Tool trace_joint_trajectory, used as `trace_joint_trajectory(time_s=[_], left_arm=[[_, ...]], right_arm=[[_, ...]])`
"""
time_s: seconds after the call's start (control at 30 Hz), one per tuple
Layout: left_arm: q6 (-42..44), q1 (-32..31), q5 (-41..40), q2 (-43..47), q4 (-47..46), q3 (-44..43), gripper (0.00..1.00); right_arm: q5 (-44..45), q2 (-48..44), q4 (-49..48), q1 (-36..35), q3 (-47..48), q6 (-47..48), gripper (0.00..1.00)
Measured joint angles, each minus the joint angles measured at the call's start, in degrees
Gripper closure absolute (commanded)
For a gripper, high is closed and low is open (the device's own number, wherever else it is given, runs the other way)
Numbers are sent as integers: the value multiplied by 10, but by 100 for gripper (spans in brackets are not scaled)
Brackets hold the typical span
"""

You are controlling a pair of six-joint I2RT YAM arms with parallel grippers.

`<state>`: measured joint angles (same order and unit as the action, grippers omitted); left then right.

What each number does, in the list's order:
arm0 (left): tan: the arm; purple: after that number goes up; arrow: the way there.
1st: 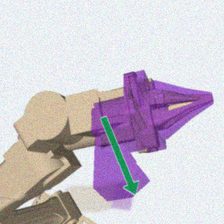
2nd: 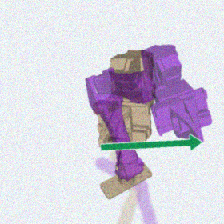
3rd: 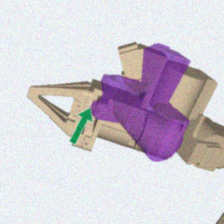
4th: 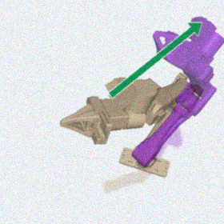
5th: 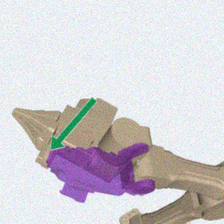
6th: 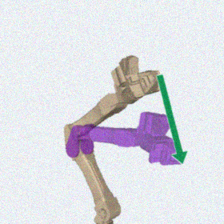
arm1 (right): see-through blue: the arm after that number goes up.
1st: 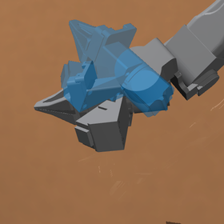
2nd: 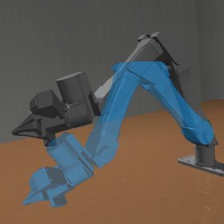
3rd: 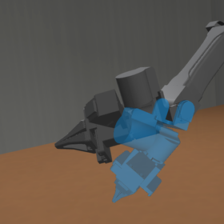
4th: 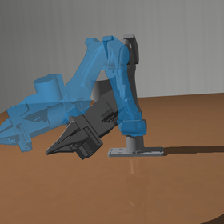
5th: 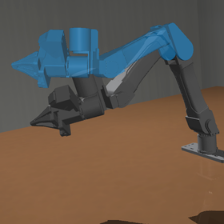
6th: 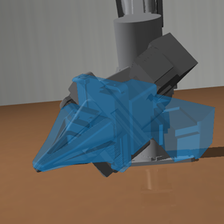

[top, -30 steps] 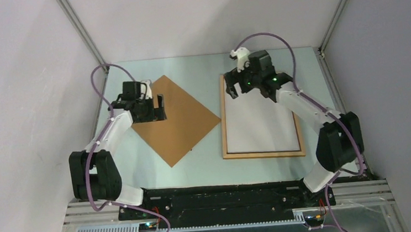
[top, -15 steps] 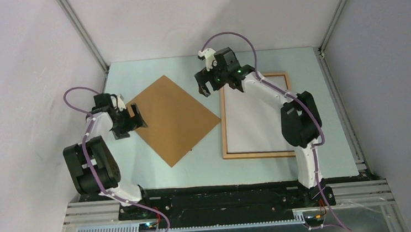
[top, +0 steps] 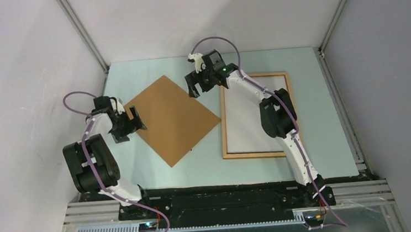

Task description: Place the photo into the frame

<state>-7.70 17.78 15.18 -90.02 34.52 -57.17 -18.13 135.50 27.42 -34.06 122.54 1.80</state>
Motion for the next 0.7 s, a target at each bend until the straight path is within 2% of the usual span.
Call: trace_joint_trajectory(time_s=[0.33,0.7], left_arm=[[-9,0,1,-11,-2,13,1],[-23,0,25,-47,-13,13,3]], right_arm=[[-59,127,53,12,144,-47,2],[-139,140,85,53,151,-122,4]])
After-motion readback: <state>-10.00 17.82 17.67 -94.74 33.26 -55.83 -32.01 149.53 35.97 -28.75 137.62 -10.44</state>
